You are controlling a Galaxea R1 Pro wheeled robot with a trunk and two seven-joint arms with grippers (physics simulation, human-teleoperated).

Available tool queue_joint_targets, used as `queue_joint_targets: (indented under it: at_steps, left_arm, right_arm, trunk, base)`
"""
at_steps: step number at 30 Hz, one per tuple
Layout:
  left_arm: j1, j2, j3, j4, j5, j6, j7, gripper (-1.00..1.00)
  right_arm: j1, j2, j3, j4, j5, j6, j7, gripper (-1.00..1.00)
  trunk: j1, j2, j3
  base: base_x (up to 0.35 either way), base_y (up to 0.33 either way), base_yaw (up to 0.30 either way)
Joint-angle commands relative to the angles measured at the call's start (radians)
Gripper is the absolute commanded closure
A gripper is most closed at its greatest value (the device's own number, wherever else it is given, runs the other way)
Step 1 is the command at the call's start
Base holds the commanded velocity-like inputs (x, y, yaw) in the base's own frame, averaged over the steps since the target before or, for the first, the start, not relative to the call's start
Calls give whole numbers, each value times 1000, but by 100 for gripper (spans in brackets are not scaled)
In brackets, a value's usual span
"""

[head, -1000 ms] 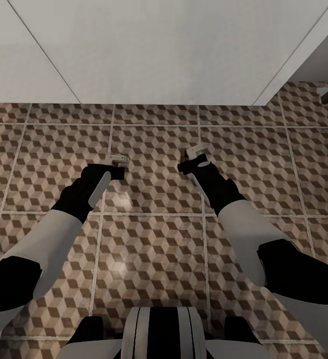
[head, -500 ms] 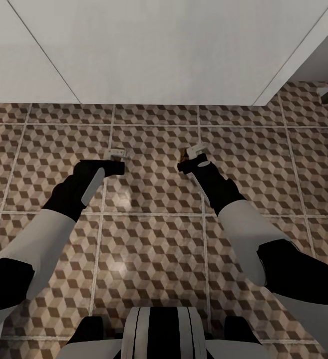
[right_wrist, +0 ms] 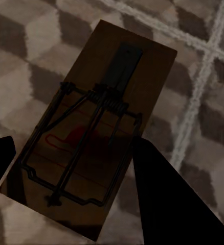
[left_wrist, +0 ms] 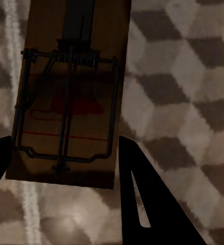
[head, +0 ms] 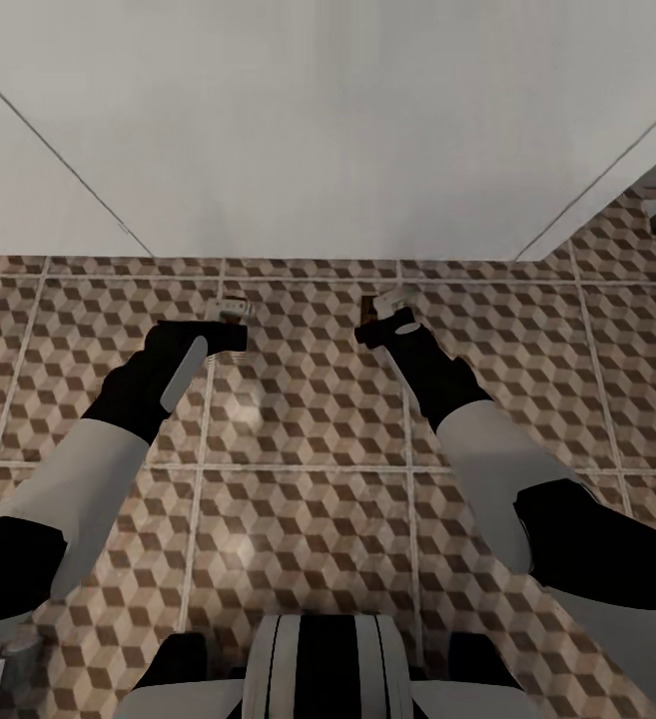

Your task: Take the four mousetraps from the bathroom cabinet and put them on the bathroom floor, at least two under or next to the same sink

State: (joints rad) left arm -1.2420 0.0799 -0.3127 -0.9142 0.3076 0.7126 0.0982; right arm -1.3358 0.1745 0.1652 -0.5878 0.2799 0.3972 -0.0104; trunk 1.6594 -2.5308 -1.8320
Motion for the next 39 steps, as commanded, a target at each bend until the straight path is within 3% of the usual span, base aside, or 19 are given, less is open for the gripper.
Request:
queue_joint_targets:
  at_steps: [1,31,35,39]
  left_arm:
    - [-1,1,-5,-2,7,4,11,100]
    - [-1,-8,-7,-9,7,1,11,100]
    - [-1,-16,-30,3,7,-1,12,100]
    - [-1,-22,-55,36,7,-51,12,100]
  right_arm:
    - [0,0,2,-1,4,6,3,100]
    - [0,0,4,21,1,7,0,100]
    - [0,0,4,21,1,6,0,100]
    - [1,0,4,21,1,6,2,100]
  trunk:
    - [0,0,-1]
    - [0,0,-1]
    - [0,0,-1]
    - [0,0,-1]
  base:
    - [261,0,0]
    - [23,0,0]
    - [0,0,0]
    - [0,0,0]
